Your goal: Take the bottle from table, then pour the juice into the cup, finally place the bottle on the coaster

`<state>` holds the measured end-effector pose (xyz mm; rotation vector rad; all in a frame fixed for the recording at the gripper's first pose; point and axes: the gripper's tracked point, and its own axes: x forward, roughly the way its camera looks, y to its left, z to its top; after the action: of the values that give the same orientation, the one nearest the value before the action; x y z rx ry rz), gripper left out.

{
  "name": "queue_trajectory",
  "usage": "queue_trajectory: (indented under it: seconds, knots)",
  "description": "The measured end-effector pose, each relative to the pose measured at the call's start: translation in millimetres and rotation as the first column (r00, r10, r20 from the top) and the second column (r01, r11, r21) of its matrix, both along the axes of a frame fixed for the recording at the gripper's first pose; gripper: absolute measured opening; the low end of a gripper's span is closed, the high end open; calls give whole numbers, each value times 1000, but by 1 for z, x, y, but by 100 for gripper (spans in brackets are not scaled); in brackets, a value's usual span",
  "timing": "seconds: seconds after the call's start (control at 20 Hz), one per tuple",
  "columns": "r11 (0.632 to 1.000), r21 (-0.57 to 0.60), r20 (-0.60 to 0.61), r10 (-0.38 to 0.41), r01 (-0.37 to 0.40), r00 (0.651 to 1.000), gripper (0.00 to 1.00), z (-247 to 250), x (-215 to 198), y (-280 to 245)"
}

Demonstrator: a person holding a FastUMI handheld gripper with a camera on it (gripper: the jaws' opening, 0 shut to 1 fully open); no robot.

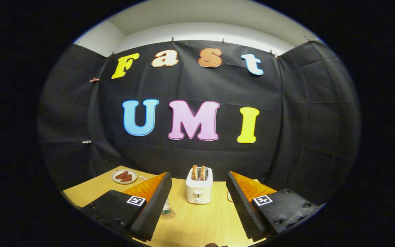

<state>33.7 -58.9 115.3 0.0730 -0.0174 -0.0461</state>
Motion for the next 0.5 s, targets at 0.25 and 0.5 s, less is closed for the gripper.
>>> queue_trajectory:
  seconds: [0.25, 0.5]
  knots:
    - [991, 7, -28, -132, 132, 991, 97, -2, -59, -42]
    - [988, -26, -47, -154, 153, 987, 97, -7, -89, -52]
